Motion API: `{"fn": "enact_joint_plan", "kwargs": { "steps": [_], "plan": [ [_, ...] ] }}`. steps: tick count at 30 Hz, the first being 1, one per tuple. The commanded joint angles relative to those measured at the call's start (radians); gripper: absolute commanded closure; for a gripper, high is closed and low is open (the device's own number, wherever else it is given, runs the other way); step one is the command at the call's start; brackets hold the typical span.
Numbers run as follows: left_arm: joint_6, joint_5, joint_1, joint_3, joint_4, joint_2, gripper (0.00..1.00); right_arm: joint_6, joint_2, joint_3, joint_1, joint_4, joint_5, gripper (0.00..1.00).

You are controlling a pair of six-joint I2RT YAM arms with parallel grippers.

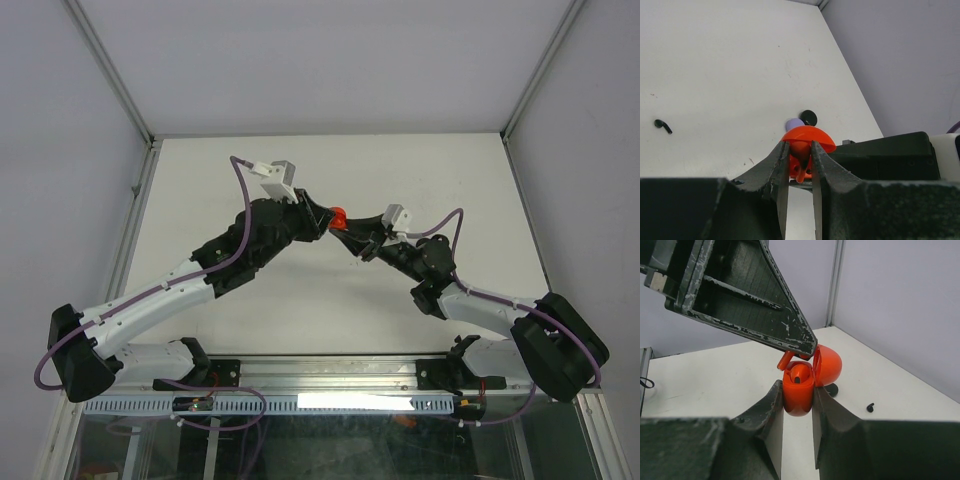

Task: Insert the wireless bluetooth earbuds into the charging case
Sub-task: Place the earbud in the charging case.

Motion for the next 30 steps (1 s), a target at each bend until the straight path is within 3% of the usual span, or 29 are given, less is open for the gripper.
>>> {"fn": "enact_joint_plan", "kwargs": {
  "steps": [1,30],
  "plan": [
    [0.015,-0.057,-0.016,-0.004,0.117,-0.03,0.79,0.009,-0.014,0.019,0.006,0.085,-0.005,1.0],
    [0.084,-0.139,-0.07,-0.124,0.318,-0.099,0.79,0.019,-0.018,0.02,0.007,0.089,0.001,1.0]
  ]
}}
